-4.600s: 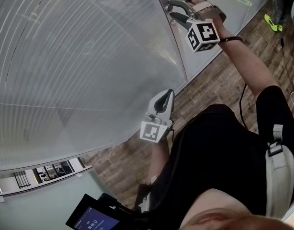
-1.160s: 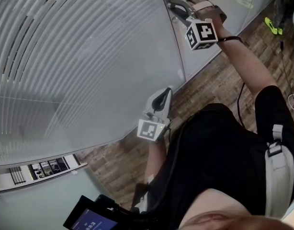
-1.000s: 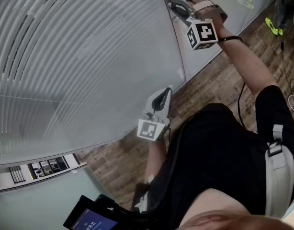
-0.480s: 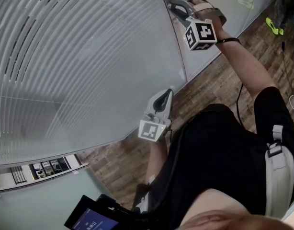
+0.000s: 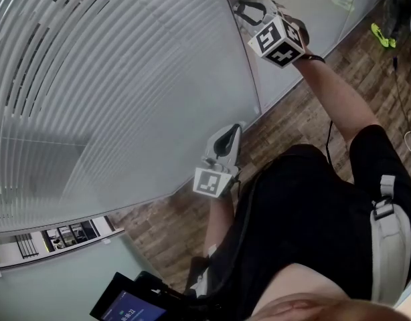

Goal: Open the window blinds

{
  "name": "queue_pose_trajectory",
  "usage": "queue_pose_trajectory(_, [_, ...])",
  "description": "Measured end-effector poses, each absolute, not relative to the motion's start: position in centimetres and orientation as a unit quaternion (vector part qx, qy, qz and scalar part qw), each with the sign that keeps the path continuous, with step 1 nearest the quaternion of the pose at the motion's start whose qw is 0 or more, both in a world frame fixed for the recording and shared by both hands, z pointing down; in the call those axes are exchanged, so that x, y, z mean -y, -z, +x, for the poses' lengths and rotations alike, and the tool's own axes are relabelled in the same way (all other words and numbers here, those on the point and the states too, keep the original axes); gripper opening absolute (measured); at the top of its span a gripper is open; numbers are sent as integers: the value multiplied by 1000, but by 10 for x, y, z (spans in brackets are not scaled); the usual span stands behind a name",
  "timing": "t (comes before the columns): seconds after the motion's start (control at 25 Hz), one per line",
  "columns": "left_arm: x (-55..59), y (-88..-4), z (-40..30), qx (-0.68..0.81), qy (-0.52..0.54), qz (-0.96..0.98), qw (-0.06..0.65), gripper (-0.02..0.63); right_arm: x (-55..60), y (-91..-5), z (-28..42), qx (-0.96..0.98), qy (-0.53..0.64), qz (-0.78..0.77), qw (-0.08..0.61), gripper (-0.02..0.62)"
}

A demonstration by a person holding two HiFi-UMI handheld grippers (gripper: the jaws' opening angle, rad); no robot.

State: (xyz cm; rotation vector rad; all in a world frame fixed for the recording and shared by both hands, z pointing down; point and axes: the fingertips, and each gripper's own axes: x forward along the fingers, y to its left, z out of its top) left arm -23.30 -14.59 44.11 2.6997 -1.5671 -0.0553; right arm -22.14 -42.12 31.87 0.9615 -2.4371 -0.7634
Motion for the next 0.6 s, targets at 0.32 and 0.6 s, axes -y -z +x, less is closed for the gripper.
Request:
queue_pose_trajectory(0.32, [149, -439, -233, 496, 20, 868, 13, 3, 425, -318, -225, 915, 136, 358, 130, 127])
queue_pose_trajectory(0.6, [149, -440, -232, 493, 18, 870, 15, 3, 430, -319, -219, 932, -8, 358, 63, 126])
